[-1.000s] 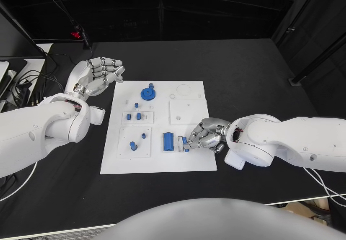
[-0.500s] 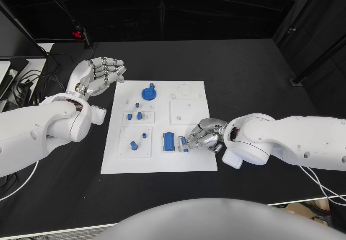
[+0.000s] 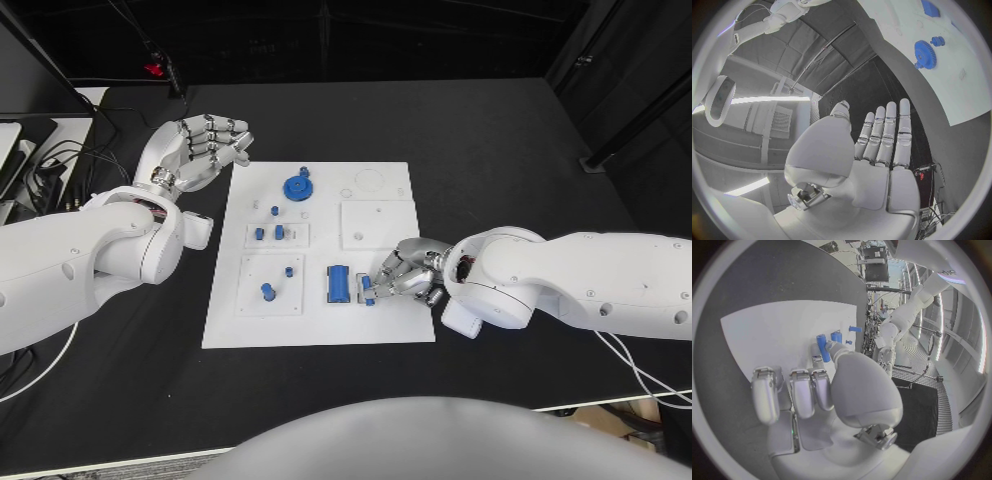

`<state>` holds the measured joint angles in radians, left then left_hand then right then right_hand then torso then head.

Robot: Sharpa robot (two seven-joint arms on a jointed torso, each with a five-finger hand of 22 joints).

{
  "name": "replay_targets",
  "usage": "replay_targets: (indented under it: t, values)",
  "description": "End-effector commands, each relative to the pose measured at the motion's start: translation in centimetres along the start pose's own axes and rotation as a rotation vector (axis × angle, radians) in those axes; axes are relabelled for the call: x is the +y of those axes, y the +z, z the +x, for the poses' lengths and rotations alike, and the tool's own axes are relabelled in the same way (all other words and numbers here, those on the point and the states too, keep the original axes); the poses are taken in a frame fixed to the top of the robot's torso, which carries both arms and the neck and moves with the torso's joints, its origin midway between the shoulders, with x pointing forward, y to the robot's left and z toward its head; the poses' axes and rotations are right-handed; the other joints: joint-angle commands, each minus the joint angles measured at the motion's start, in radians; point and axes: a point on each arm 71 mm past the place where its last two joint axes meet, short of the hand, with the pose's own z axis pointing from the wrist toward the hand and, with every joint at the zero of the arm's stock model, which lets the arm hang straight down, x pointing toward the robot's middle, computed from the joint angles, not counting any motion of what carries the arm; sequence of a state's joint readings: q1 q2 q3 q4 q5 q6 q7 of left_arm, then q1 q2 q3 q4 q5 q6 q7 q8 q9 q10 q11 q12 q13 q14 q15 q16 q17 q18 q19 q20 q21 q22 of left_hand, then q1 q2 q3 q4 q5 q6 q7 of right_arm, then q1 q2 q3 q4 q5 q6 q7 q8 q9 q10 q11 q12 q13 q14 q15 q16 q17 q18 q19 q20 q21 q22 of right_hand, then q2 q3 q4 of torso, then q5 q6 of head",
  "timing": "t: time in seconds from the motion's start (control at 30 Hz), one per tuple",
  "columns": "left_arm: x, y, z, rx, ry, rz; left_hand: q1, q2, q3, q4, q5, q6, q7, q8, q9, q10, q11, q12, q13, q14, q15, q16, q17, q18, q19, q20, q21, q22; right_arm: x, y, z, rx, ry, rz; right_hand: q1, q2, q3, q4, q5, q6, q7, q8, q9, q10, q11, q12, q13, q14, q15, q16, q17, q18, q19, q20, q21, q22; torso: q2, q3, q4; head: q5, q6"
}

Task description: Assemble the parts on the task board

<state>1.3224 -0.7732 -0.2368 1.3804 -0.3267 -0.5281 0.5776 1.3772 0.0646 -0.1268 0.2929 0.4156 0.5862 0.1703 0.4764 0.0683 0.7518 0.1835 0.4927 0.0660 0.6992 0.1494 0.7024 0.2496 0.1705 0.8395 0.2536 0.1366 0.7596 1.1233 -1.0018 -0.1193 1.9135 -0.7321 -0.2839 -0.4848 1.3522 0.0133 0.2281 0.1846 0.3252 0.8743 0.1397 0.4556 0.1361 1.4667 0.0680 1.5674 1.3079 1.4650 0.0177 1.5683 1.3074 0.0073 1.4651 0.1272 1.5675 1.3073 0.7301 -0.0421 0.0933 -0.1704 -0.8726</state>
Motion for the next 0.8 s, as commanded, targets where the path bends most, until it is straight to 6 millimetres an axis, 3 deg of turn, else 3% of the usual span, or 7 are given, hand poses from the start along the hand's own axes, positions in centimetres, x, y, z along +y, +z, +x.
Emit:
replay_targets:
  t: [0.03,0.8]
  values:
    - [-0.14,0.08,0.07,0.005,-0.007,0.004,-0.004,0.010,-0.005,-0.001,0.004,-0.005,0.062,0.006,-0.001,-0.009,0.000,0.004,-0.001,-0.008,0.000,0.006,-0.001,0.009,0.004,0.000,0.004,-0.002,0.12,0.02,0.13,0.010,-0.010,0.004,-0.013,0.000,-0.002,0.007,0.005,0.009,0.001,-0.005,-0.003,0.104,0.006,0.003,0.263,0.106,-0.006,0.002,0.263,-0.007,0.106,-0.005,0.003,0.263,0.000,-0.0003,0.0001,0.000,0.000]
    - [-0.12,0.10,0.08,0.004,-0.006,0.003,-0.003,0.011,-0.006,-0.001,0.004,-0.006,0.062,0.007,-0.001,-0.009,0.000,0.006,-0.001,-0.008,0.000,0.007,-0.002,0.009,0.004,0.000,0.004,-0.002,0.33,0.15,0.09,-0.006,-0.012,-0.008,-0.045,-0.007,-0.051,0.045,0.018,0.021,0.002,-0.026,-0.009,0.104,0.008,0.003,0.263,0.106,-0.008,0.002,0.263,-0.007,0.106,-0.007,0.003,0.263,0.000,-0.0002,0.0001,0.006,0.000]
